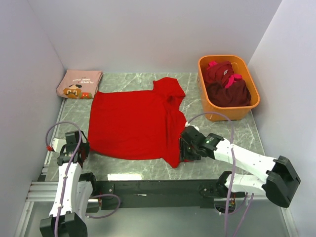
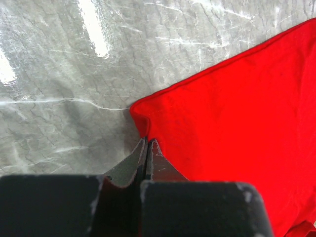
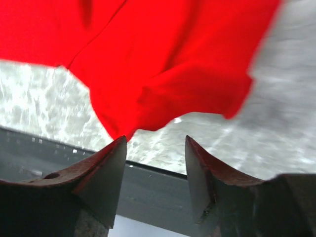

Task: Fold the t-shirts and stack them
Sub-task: Flatten the tshirt out

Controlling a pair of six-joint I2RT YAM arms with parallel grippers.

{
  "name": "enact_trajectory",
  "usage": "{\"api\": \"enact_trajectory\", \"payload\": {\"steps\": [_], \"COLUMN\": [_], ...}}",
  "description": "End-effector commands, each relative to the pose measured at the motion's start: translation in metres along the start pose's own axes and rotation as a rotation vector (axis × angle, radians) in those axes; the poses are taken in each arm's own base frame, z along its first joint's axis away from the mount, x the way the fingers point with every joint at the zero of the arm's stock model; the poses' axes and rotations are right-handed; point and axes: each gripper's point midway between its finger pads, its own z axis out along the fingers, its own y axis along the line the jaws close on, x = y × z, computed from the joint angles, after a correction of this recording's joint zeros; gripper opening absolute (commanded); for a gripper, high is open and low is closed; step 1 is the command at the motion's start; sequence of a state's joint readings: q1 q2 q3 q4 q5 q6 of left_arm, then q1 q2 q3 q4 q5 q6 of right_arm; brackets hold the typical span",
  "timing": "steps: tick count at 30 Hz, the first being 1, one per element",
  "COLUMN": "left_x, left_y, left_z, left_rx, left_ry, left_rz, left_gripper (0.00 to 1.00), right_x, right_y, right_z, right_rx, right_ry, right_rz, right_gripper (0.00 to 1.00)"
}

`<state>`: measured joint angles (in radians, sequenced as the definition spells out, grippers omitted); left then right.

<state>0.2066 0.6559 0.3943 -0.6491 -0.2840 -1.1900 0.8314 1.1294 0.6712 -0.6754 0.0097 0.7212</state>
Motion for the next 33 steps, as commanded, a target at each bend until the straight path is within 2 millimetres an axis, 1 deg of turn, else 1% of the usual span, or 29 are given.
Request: {"api": "enact_trajectory", "payload": {"steps": [1, 3, 5, 6, 7, 9, 10, 11, 13, 14, 17, 18, 20, 21, 23, 24, 25, 26, 27, 28, 29, 30, 31, 32, 33], "left_x": [-0.007, -0.006, -0.005, -0.005, -0.004, -0.003, -0.002, -0.002, -0.002, -0.002, -0.003, -0.003, -0.003, -0.002, -0.003, -0.003, -0.003, -0.004, -0.003, -0.004, -0.002, -0.004, -0.005, -0.009, -0.013], "left_y": [-0.013, -0.013, -0.014, -0.014, -0.015, -0.015, -0.015, -0.015, -0.015, -0.016, -0.016, -0.016, -0.016, -0.016, -0.016, -0.016, -0.015, -0.017, -0.019, -0.022, -0.026, -0.030, -0.034, -0.040, -0.048], "left_z": [-0.004, -0.004, -0.003, -0.003, -0.003, -0.002, -0.002, -0.002, -0.001, -0.001, -0.001, -0.001, 0.000, 0.000, 0.000, 0.000, -0.001, -0.002, -0.003, -0.004, -0.007, -0.010, -0.013, -0.019, -0.026], "left_rx": [0.040, 0.039, 0.043, 0.043, 0.049, 0.052, 0.056, 0.056, 0.054, 0.055, 0.051, 0.051, 0.052, 0.055, 0.053, 0.052, 0.048, 0.054, 0.065, 0.077, 0.095, 0.116, 0.132, 0.154, 0.188], "left_ry": [-0.012, -0.008, -0.002, 0.000, 0.002, 0.005, 0.008, 0.009, 0.011, 0.010, 0.004, 0.004, 0.007, 0.008, 0.005, 0.006, 0.005, 0.005, 0.010, 0.011, 0.023, 0.023, 0.021, 0.015, 0.006], "left_rz": [-0.001, 0.004, 0.009, 0.009, 0.014, 0.014, 0.017, 0.016, 0.023, 0.024, 0.026, 0.026, 0.028, 0.029, 0.029, 0.032, 0.033, 0.032, 0.040, 0.043, 0.045, 0.043, 0.050, 0.044, 0.041], "left_gripper": [0.01, 0.01, 0.01, 0.01, 0.01, 0.01, 0.01, 0.01, 0.01, 0.01, 0.01, 0.01, 0.01, 0.01, 0.01, 0.01, 0.01, 0.01, 0.01, 0.01, 0.01, 0.01, 0.01, 0.01, 0.01], "right_x": [-0.024, -0.021, -0.019, -0.013, -0.014, -0.012, -0.013, -0.019, -0.020, -0.024, -0.021, -0.019, -0.020, -0.020, -0.019, -0.018, -0.018, -0.014, -0.016, -0.012, -0.013, -0.023, -0.028, -0.029, -0.045], "right_y": [-0.021, -0.035, -0.042, -0.049, -0.048, -0.057, -0.057, -0.052, -0.051, -0.048, -0.051, -0.056, -0.057, -0.057, -0.054, -0.054, -0.054, -0.056, -0.054, -0.053, -0.052, -0.044, -0.041, -0.041, -0.033], "right_z": [-0.021, -0.018, -0.012, -0.006, -0.003, 0.004, 0.007, 0.010, 0.016, 0.018, 0.027, 0.031, 0.035, 0.038, 0.041, 0.043, 0.042, 0.041, 0.036, 0.032, 0.027, 0.015, 0.008, -0.001, -0.017], "right_rx": [0.131, 0.176, 0.180, 0.192, 0.178, 0.185, 0.171, 0.140, 0.124, 0.111, 0.123, 0.149, 0.159, 0.165, 0.152, 0.155, 0.160, 0.169, 0.166, 0.163, 0.157, 0.122, 0.106, 0.110, 0.078], "right_ry": [-0.120, -0.116, -0.103, -0.084, -0.088, -0.086, -0.087, -0.107, -0.100, -0.112, -0.089, -0.083, -0.086, -0.076, -0.065, -0.054, -0.052, -0.033, -0.035, -0.016, -0.022, -0.062, -0.079, -0.083, -0.138], "right_rz": [0.032, 0.067, 0.102, 0.113, 0.126, 0.158, 0.162, 0.165, 0.150, 0.146, 0.128, 0.127, 0.126, 0.123, 0.120, 0.124, 0.121, 0.125, 0.125, 0.119, 0.118, 0.117, 0.115, 0.108, 0.107], "right_gripper": [0.59, 0.61, 0.62, 0.62, 0.62, 0.61, 0.61, 0.60, 0.58, 0.57, 0.56, 0.56, 0.55, 0.53, 0.44, 0.36, 0.19, 0.10, 0.00, 0.00, 0.00, 0.00, 0.00, 0.00, 0.00]}}
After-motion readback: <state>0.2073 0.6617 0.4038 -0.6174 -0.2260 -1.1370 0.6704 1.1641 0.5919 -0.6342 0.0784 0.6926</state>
